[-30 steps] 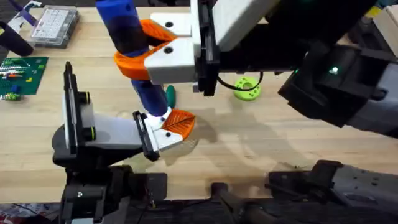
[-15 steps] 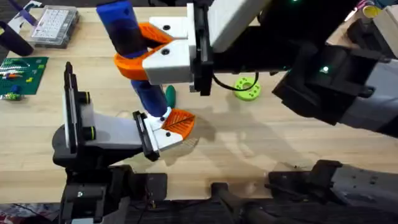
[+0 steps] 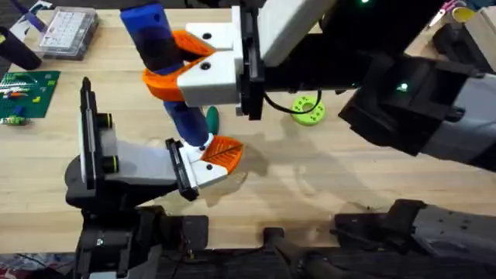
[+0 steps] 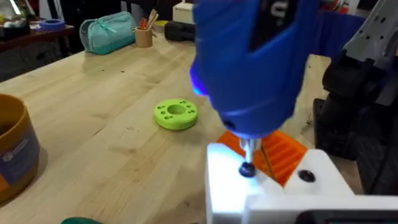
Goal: Pick up the gripper from the table and insert it into the empty holder that is missing its gripper. Then pick up a screw, insert it into the mounting hole, and use the screwdriver to tighten it. Finally, clean up the table by picking up the vegetable and placing it into the bucket.
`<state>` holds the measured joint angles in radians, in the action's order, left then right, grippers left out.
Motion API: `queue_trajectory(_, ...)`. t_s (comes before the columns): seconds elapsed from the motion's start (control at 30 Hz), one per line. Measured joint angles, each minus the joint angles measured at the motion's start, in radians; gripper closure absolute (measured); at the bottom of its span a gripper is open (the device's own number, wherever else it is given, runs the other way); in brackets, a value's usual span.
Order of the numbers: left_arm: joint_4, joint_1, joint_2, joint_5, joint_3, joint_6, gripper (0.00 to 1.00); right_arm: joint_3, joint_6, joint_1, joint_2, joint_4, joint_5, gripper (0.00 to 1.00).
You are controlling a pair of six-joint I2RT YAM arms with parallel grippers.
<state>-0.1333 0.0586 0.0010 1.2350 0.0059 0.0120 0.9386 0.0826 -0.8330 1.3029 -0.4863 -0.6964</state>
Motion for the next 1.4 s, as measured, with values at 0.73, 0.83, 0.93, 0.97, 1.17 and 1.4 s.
queue_trajectory(0.73,0.001,0.000,0.000,-0.004,0.001,0.008,0.985,0.192,0.013,0.072,0.023,-0.017,-0.009,0.957)
queue_trajectory(0.83,0.001,0.000,0.000,-0.004,0.001,0.008,0.985,0.195,-0.030,0.088,0.019,0.089,-0.004,0.958)
queue_trajectory(0.93,0.001,0.000,0.000,-0.004,0.001,0.008,0.985,0.197,-0.090,0.131,0.020,0.215,0.021,0.956)
queue_trajectory(0.97,0.001,0.000,0.000,-0.004,0.001,0.008,0.985,0.197,-0.113,0.150,0.021,0.248,0.032,0.956)
queue_trajectory(1.17,0.001,0.000,0.000,-0.004,0.001,0.008,0.985,0.198,-0.264,0.293,0.061,0.390,0.087,0.958)
queue_trajectory(1.4,0.001,0.000,0.000,-0.004,0.001,0.008,0.985,0.198,-0.452,0.433,0.203,0.420,0.118,0.958)
